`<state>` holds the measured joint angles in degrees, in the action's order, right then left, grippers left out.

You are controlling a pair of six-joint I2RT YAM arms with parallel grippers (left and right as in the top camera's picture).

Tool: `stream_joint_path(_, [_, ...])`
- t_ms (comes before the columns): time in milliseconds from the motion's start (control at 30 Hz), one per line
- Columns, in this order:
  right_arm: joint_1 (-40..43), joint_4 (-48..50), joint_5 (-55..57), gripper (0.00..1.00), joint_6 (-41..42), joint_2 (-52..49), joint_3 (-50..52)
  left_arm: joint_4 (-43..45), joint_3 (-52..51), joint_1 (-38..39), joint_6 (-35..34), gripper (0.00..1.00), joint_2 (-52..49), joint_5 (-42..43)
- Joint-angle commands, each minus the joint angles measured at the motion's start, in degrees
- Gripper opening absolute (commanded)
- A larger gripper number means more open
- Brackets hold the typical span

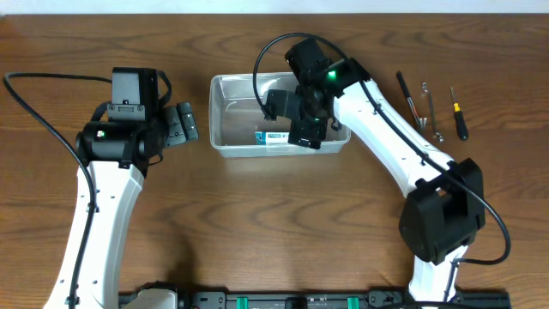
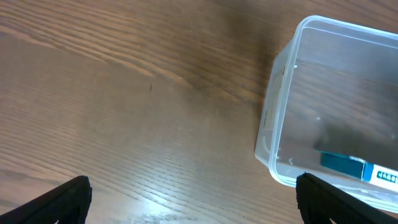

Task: Pack container
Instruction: 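Open the right gripper to lay the box flat and lift away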

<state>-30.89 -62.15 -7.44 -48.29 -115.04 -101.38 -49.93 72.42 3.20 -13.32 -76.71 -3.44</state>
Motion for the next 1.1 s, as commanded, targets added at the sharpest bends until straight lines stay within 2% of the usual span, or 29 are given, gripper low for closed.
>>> stream_joint_path(0, [-0.31, -0.02, -2.05, 0.81, 0.7, -2.32, 0.37, -0.2, 0.68, -0.28, -0.28, 0.98, -0.02, -0.9])
stream_joint_path(533, [-0.11, 4.44, -1.27, 0.79, 3.98, -6.05, 0.37, -0.2, 0.68, -0.28, -0.28, 0.98, -0.02, -0.9])
stream_joint_path(633, [0.24, 6.05, -0.5, 0.8, 6.08, -6.03, 0.37, -0.2, 0.68, -0.28, -0.28, 0.98, -0.02, -0.9])
stream_joint_path(1067, [0.28, 5.79, -0.44, 0.84, 6.05, -6.08, 0.37, -0.2, 0.68, -0.28, -0.28, 0.98, -0.02, -0.9])
